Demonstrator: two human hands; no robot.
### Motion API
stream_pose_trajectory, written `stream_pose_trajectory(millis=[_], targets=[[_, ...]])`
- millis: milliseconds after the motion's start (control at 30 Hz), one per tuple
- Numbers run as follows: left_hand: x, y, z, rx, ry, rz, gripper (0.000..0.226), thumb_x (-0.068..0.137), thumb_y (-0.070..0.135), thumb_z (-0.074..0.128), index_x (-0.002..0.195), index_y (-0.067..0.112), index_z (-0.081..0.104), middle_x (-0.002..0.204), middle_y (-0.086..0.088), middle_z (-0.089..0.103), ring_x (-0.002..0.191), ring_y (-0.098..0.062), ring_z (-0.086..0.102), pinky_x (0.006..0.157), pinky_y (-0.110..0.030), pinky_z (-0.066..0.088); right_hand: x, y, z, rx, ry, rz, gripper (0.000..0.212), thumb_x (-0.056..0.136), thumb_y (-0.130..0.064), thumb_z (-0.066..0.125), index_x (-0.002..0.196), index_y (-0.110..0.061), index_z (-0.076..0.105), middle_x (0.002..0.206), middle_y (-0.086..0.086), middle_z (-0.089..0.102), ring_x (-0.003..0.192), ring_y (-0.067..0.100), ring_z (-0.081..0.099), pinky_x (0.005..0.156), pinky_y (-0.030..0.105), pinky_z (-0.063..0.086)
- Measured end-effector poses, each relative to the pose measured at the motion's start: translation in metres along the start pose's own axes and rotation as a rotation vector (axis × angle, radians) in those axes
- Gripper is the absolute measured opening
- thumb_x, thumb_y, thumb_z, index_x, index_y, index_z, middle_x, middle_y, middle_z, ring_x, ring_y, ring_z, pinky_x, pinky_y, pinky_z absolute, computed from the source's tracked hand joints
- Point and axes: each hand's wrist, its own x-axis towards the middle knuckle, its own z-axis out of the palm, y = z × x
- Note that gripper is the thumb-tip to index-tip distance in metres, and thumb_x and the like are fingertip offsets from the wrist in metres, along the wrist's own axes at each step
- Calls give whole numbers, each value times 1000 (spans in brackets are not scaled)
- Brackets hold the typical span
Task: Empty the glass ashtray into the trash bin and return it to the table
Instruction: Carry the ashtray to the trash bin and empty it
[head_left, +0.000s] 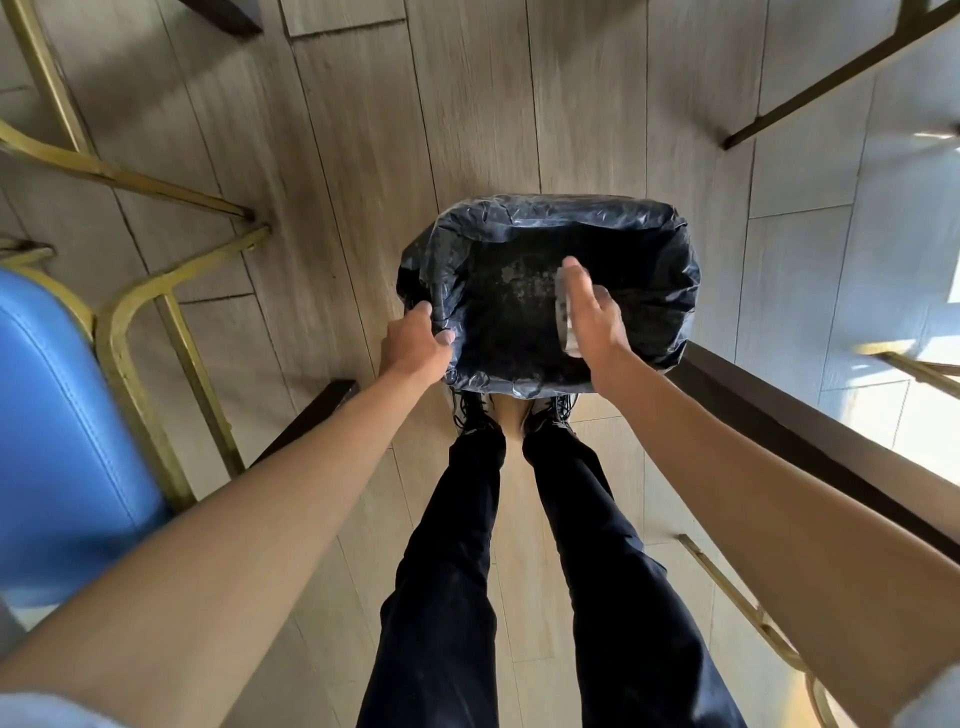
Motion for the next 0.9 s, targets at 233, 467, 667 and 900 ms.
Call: stream_pose_trajectory(millis=[233, 467, 667, 900], targets=[[3, -6, 0, -26, -4, 29, 26, 100, 23, 58, 119, 6, 54, 123, -15, 62, 113, -34, 62, 77, -30, 40, -4, -4, 6, -105, -18, -80, 92, 64, -87, 66, 127, -21, 52, 125, 2, 60, 118, 25, 62, 103, 50, 55], [5, -11, 2, -21, 1, 50, 33, 100, 24, 58, 128, 8, 53, 122, -15, 61, 114, -34, 62, 83, -34, 48, -3, 24, 15, -437, -4, -173, 94, 73, -67, 79, 143, -16, 42, 137, 12, 49, 128, 29, 49, 99, 31, 38], [4, -14, 4, 19, 14, 82, 34, 101, 25, 57, 130, 8, 52, 123, -18, 62, 113, -37, 63, 88, -41, 53, -7, 25, 21, -469, 90, -248, 90, 73, -63, 81, 139, -16, 42, 137, 12, 47, 125, 33, 52, 93, 31, 38], [6, -18, 6, -4, 7, 86, 31, 100, 26, 58, 126, 9, 52, 109, -14, 60, 108, -36, 64, 81, -40, 53, -9, 24, 23, -591, 72, -347, 96, 68, -65, 82, 141, -19, 40, 137, 13, 45, 126, 34, 52, 101, 41, 48]])
